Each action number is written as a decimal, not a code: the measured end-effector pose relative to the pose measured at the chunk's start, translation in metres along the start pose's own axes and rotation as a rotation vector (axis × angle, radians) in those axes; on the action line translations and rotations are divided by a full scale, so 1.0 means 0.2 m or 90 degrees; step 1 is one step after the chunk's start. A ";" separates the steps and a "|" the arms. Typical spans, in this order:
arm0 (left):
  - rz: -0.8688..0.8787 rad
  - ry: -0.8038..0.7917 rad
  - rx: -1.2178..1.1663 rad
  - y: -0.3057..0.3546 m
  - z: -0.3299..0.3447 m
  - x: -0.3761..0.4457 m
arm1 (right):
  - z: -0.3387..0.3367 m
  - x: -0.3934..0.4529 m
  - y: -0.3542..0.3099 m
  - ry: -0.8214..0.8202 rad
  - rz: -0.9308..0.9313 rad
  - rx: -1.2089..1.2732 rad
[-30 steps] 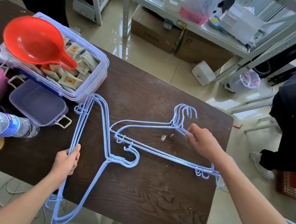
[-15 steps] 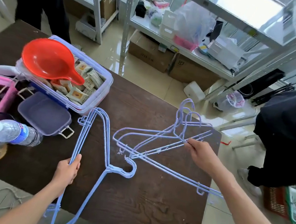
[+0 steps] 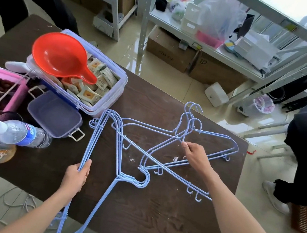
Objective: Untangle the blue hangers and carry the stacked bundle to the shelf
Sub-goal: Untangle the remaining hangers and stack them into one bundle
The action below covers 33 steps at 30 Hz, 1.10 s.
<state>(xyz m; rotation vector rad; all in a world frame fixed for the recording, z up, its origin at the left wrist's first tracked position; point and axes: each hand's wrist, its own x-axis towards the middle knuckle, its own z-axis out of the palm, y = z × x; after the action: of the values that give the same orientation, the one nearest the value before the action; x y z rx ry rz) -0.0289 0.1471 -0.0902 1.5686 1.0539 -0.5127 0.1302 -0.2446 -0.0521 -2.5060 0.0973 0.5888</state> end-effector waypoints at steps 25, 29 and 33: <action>0.066 0.012 0.070 -0.06 0.04 0.05 | -0.41 0.33 0.20 0.051 -0.587 -0.481; 0.040 0.017 0.054 -0.06 0.03 0.06 | -0.41 0.39 0.09 0.067 -0.563 -0.515; 0.015 0.002 0.017 -0.06 0.03 0.07 | -0.41 0.37 0.11 0.069 -0.558 -0.539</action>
<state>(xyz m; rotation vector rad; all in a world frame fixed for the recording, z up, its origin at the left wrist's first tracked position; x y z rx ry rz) -0.0303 0.1473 -0.1100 1.6044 1.0332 -0.5100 0.2250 -0.3026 -0.0346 -2.9351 -1.3914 0.1034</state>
